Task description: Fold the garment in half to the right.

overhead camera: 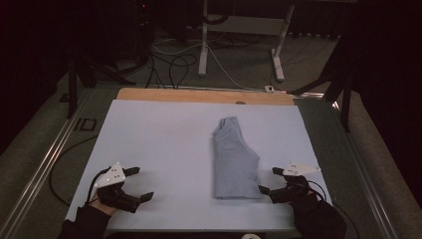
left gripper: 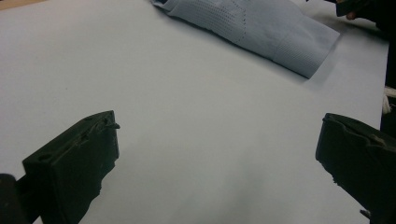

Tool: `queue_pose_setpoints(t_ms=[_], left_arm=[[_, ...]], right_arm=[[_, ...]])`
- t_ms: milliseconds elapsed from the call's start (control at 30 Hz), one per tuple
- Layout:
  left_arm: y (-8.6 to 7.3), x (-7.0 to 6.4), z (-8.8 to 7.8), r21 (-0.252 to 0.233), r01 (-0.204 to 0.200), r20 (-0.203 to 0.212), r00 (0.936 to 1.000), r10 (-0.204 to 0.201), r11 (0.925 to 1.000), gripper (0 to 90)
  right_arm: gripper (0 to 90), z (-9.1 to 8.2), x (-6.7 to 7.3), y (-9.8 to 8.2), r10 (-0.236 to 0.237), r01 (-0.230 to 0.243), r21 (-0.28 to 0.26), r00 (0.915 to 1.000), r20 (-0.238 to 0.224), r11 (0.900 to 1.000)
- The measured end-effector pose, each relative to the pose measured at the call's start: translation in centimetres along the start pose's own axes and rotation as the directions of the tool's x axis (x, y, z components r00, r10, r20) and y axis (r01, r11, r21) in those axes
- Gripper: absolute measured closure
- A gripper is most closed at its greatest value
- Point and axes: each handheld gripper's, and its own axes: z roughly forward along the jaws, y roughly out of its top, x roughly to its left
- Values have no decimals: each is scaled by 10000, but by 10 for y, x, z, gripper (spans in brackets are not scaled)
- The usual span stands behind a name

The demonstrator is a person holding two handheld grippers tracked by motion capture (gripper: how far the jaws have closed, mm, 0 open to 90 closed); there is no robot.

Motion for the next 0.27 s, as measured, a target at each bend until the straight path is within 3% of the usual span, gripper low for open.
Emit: queue_pose_setpoints(t_ms=[267], left_arm=[[0,1,-1,-41,12,-31,10000,-13,10000,3]], right_arm=[[89,3,0,-1,-116,115,61,9996,240,9999]])
